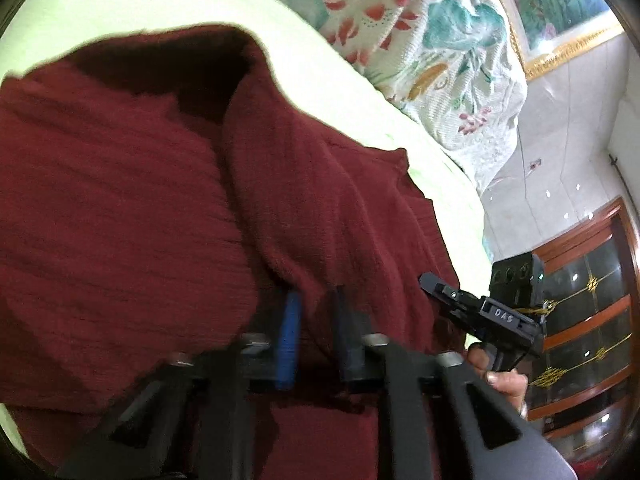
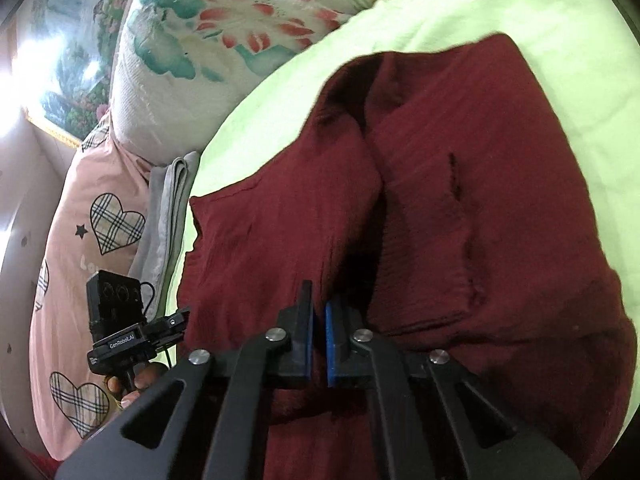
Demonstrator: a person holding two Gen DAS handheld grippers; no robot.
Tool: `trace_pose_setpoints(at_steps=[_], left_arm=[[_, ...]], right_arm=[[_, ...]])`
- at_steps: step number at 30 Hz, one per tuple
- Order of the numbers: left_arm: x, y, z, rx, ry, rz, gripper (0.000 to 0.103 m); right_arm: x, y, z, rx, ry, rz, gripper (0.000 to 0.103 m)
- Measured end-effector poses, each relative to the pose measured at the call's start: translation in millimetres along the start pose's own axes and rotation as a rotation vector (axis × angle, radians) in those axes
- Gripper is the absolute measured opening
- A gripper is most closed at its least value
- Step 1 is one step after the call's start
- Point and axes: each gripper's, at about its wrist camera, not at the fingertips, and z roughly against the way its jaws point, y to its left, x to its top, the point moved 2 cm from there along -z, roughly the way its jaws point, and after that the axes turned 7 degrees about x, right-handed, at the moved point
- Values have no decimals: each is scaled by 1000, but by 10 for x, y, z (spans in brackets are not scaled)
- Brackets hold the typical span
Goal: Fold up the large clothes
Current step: 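Grasp the hoodie edge with both grippers, fold it lengthwise, and open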
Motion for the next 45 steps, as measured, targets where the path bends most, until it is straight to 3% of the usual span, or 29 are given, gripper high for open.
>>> trace_pose_setpoints(at_steps=[3, 5, 7, 9, 12, 16, 19, 22, 23, 26, 28, 31, 33, 38, 42, 45], left_arm=[[105, -59, 337, 32, -119, -18, 4], [155, -37, 460, 80, -149, -26, 2], [149, 21, 439, 133, -127, -40, 1], [114, 77, 304, 213, -86, -51, 1], [42, 150, 109, 253, -26, -44, 2], [-23, 53, 257, 278, -52, -64, 3], [-84, -121, 509, 293, -135, -101, 2], [-148, -334, 539, 180, -150, -116, 3], [-179, -418, 465, 161, -137, -133, 3], [-233, -501, 89, 267, -59, -186, 4], [-255, -358, -127, 326, 7, -162, 6], [-239, -214, -45, 261, 2, -85, 7], [-245, -199, 92, 286, -30, -71, 4], [-473, -124, 573, 334, -111, -36, 20], [-871, 12, 945, 367, -148, -2, 34], [-1174, 118, 1143, 394, -154, 35, 38]], right_arm=[[93, 132, 167, 65, -63, 14, 4], [144, 179, 301, 85, -104, 17, 4], [150, 130, 292, 32, -86, 4, 4], [101, 31, 167, -83, -36, 2, 4], [12, -89, 51, -169, 0, -35, 9], [24, 162, 300, -270, -96, 73, 11], [39, 432, 469, -250, -159, 163, 11], [-2, 533, 269, -133, -82, 172, 12], [-32, 517, 207, -131, -62, 170, 12], [-113, 344, -54, -218, 38, 158, 12], [-117, 73, -103, -294, 53, 102, 9], [-100, -6, 15, -238, 26, 50, 7], [-103, 81, 116, -242, -2, 68, 11], [-299, 289, 488, -190, -62, 86, 16], [-592, 361, 770, -180, -101, 70, 28], [-836, 304, 1028, -188, -121, 41, 29]])
